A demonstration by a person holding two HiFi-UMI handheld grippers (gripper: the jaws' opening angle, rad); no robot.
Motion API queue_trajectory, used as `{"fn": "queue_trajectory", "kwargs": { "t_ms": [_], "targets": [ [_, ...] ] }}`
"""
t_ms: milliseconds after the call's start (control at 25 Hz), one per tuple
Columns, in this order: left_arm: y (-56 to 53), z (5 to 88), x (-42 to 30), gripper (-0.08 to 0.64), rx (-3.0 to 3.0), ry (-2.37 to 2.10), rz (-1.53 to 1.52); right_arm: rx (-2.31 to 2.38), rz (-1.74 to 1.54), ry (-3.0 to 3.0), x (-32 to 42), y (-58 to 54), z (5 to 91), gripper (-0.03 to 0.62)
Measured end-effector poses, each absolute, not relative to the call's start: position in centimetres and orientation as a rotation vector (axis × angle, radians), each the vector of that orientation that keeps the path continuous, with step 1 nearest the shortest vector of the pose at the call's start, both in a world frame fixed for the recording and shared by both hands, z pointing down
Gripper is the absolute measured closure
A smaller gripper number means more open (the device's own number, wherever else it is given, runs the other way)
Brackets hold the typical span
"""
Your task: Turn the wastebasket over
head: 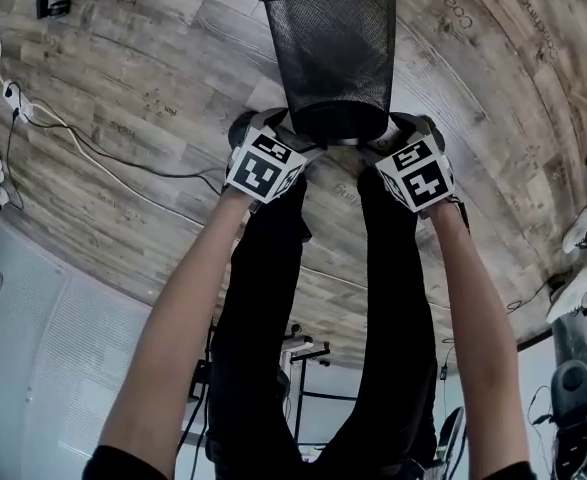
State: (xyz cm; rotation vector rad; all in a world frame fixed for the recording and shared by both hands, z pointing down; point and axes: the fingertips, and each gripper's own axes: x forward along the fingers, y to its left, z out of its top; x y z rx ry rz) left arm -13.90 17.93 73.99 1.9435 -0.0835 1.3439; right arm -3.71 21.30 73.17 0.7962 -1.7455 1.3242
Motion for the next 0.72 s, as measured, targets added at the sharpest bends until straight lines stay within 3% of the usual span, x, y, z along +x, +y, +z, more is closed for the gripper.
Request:
{"fn": "queue_trajectory", "kwargs": {
  "t_ms": [720],
  "targets": [
    [18.5,76.2,-14.3,0.15,1.958,-0.045,1.401,0.731,1.257,-1.762,-3.9,21.7,75.1,0.258]
  ]
}}
